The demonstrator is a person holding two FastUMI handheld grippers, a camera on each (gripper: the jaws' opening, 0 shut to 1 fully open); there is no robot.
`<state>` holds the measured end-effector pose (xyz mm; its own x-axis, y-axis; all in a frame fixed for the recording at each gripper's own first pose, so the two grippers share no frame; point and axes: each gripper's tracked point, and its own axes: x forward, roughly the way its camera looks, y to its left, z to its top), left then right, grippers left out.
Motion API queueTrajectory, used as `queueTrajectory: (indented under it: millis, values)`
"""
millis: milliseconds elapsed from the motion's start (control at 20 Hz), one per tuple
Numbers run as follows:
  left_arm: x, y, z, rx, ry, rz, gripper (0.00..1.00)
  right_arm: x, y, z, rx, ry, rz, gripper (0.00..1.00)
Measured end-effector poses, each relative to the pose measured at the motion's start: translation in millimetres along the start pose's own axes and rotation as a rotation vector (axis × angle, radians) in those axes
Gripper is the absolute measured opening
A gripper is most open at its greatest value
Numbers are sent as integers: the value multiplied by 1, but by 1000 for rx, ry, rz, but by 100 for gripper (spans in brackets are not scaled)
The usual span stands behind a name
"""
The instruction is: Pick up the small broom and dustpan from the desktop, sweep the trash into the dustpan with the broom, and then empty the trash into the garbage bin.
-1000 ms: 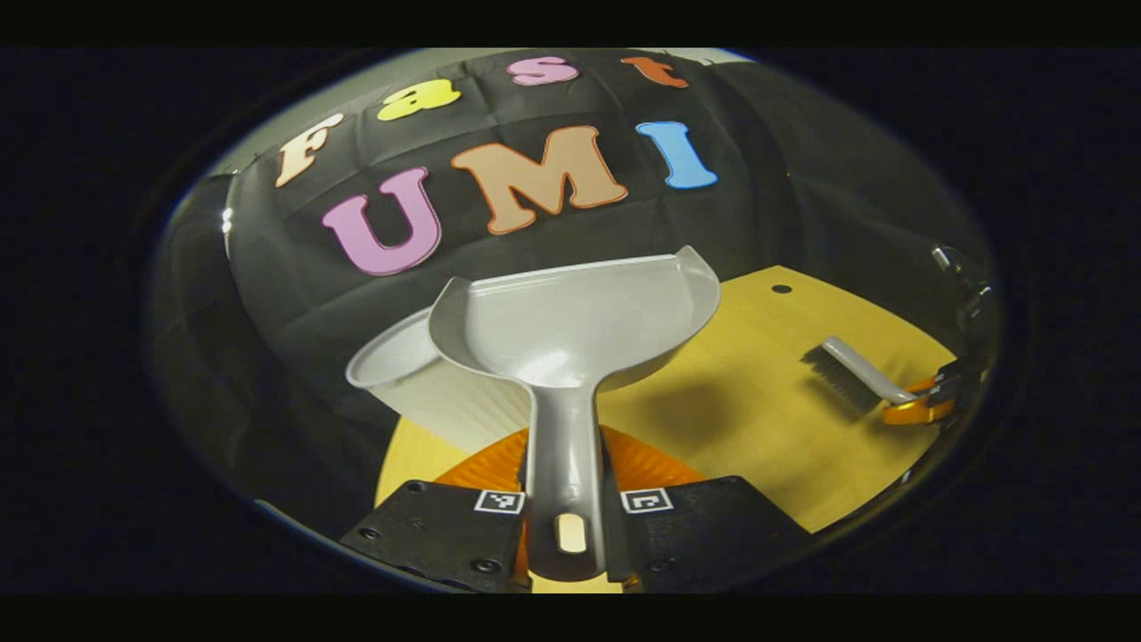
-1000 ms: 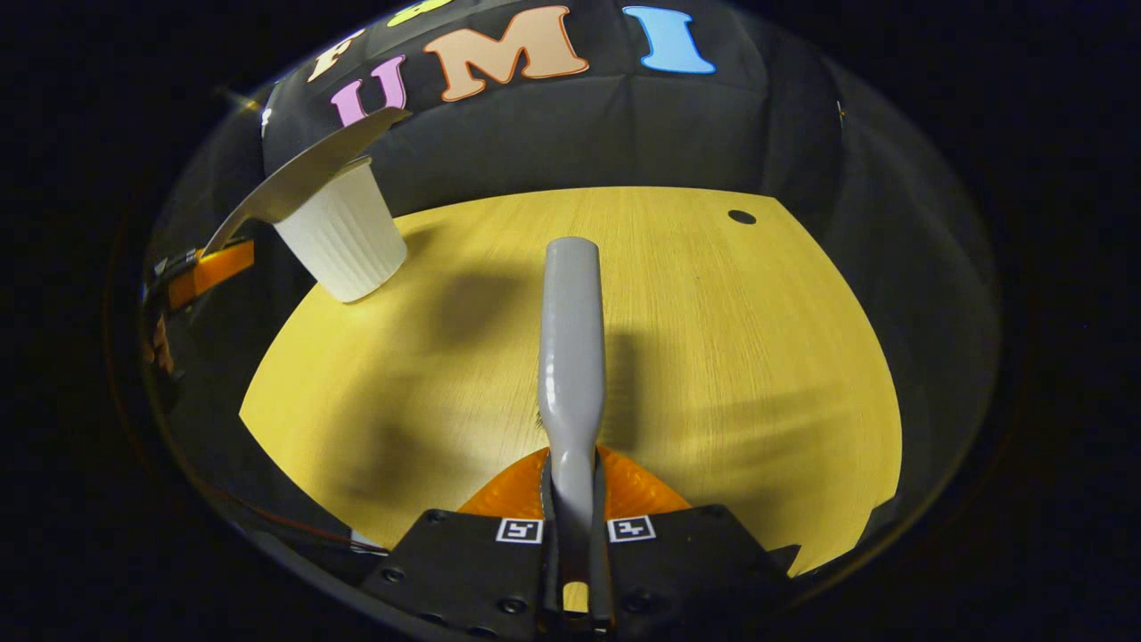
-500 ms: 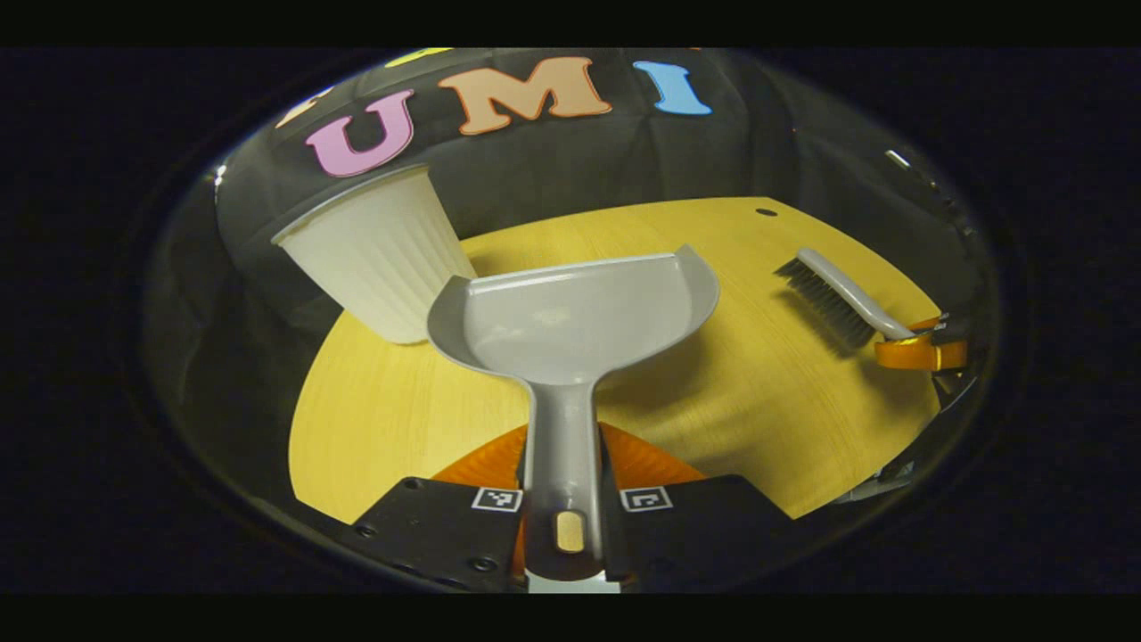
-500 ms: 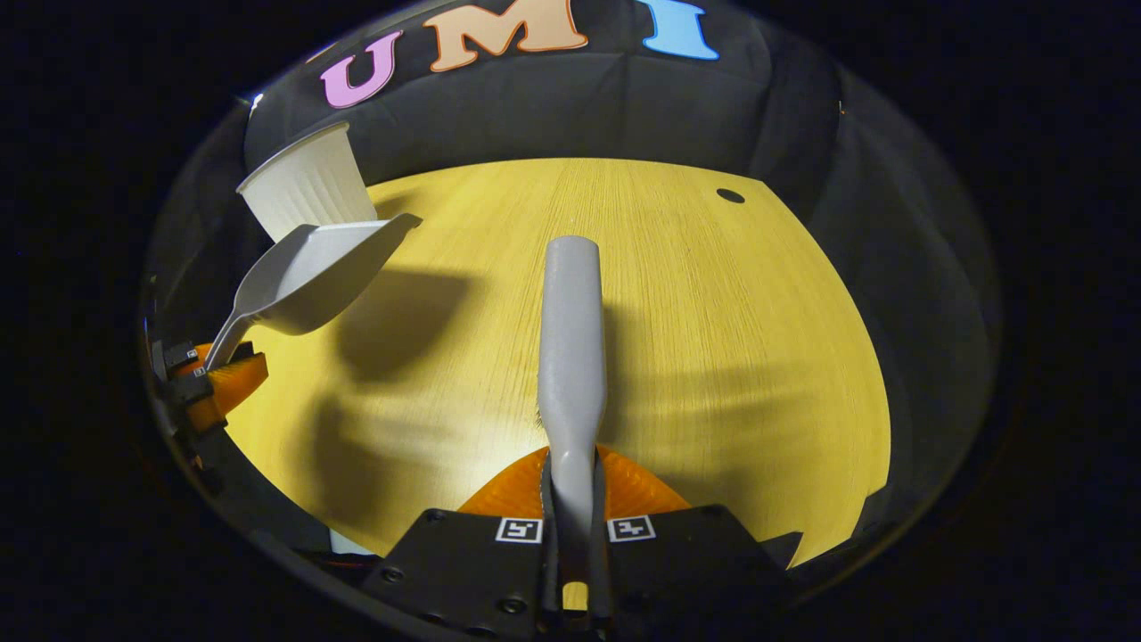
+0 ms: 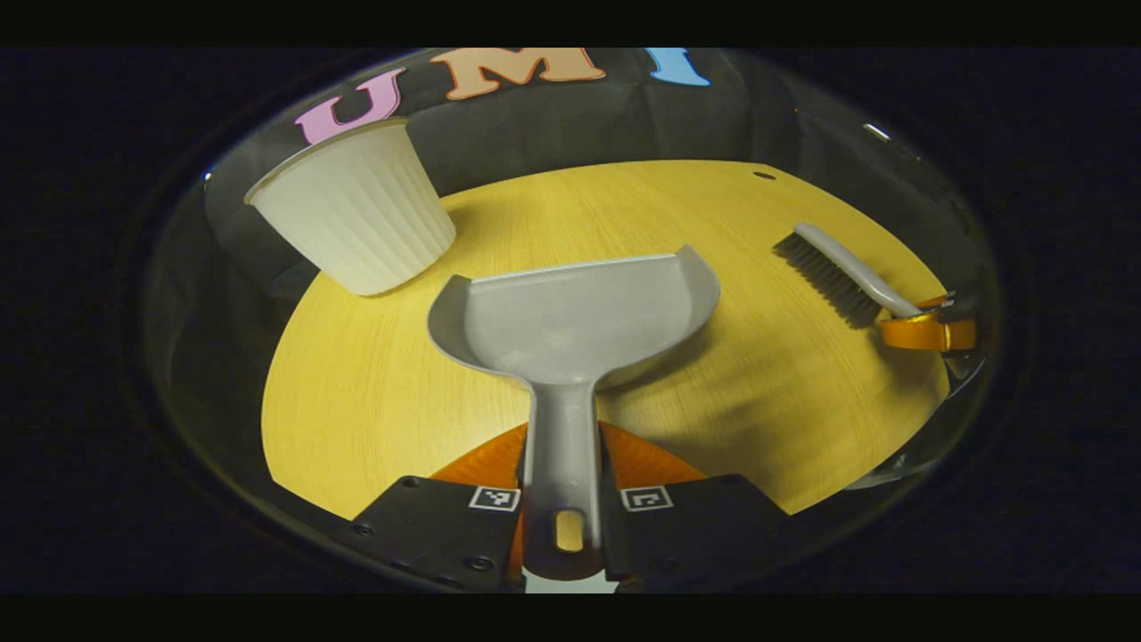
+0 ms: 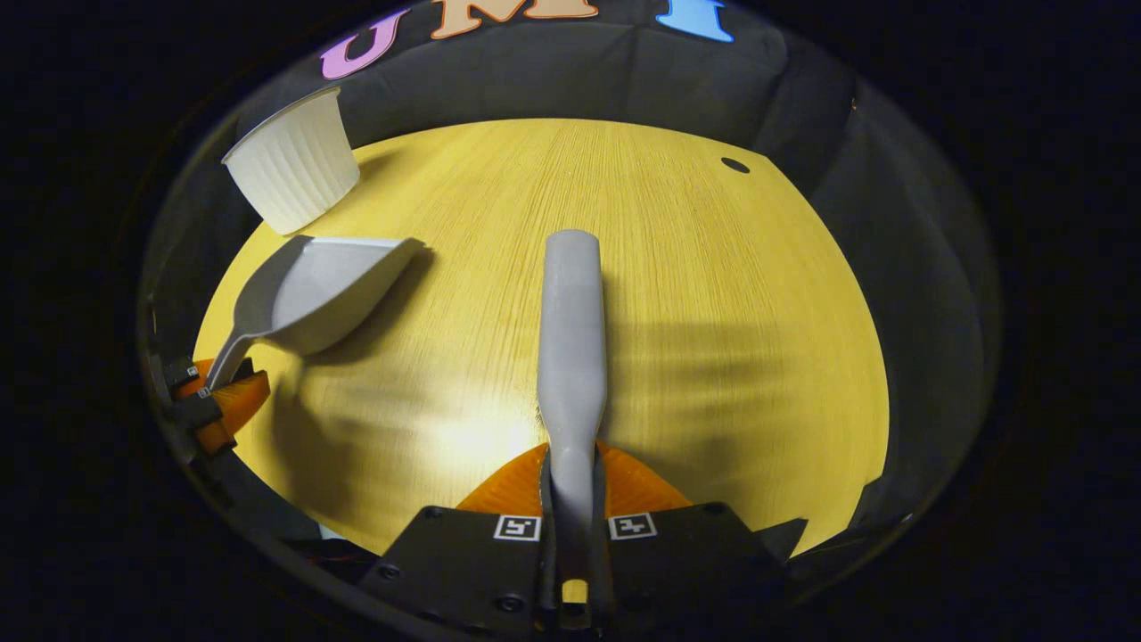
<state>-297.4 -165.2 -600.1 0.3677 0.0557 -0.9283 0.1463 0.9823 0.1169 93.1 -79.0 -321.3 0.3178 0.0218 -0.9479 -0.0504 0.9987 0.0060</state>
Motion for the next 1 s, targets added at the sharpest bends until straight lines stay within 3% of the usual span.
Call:
queueTrajectory:
  millis: [200,300,350,400,450,500,550,600,650,700,900,1000]
  values:
    - [-2,1,0,-12,-10,24,29,-5,0,-1,8,11,7,16]
    - [-6,0,11,-25,-71,43,33,-13,-3,3,-1,-25,-2,22]
    - [-8,-2,20,-23,-101,47,36,-17,-5,6,-7,-43,-2,37]
    - [-15,-4,29,-20,-137,51,57,-24,-6,11,-9,-65,3,43]
    - [-25,-5,40,-18,-179,65,72,-33,-6,15,-9,-90,9,63]
    - [-35,-3,51,-15,-225,87,84,-43,-6,19,-4,-118,18,69]
    - [-47,-1,64,-14,-274,114,86,-52,-6,25,1,-148,31,80]
    - [-60,1,76,-16,-325,139,86,-63,-7,32,7,-185,42,84]
    - [-71,0,87,-28,-370,169,94,-77,-9,39,10,-237,50,91]
    - [-85,2,101,-43,-425,199,87,-89,-11,48,6,-295,55,93]
    - [-154,6,152,-78,-633,258,86,-149,-14,85,-8,-549,105,93]
    - [-185,5,173,-94,-711,249,86,-176,-17,97,-18,-647,91,92]
